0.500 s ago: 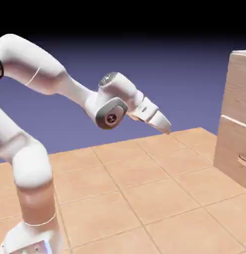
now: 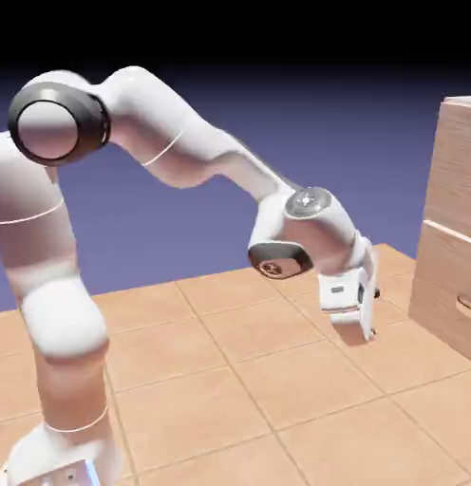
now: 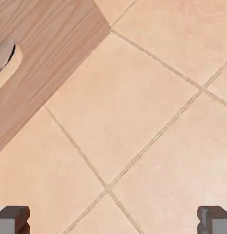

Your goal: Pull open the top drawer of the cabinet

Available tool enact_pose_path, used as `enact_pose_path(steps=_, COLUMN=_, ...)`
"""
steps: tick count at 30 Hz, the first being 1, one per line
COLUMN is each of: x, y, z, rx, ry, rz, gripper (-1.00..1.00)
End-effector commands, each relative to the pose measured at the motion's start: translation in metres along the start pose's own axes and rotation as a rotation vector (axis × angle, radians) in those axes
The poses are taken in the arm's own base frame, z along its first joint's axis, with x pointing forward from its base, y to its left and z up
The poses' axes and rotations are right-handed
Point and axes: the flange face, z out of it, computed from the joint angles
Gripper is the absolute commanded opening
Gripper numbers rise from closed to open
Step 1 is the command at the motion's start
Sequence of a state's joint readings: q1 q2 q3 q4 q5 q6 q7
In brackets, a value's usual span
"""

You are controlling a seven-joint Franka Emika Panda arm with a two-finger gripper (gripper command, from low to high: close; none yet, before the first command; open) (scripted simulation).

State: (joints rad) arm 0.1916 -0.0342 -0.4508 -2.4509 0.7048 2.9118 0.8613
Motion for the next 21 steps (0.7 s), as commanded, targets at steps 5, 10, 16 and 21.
enact_pose_path(steps=5, x=0.052, y=-0.001, z=0.030, rx=-0.010, ry=0.052, rz=0.275, gripper=1.00)
enact_pose_path(steps=10, x=0.101, y=-0.005, z=0.048, rx=0.030, ry=0.121, rz=0.514, gripper=1.00)
enact_pose_path(steps=16, x=0.149, y=-0.018, z=0.054, rx=0.146, ry=0.202, rz=0.738, gripper=1.00)
enact_pose_path(steps=21, x=0.173, y=-0.042, z=0.048, rx=0.293, ry=0.244, rz=0.863, gripper=1.00)
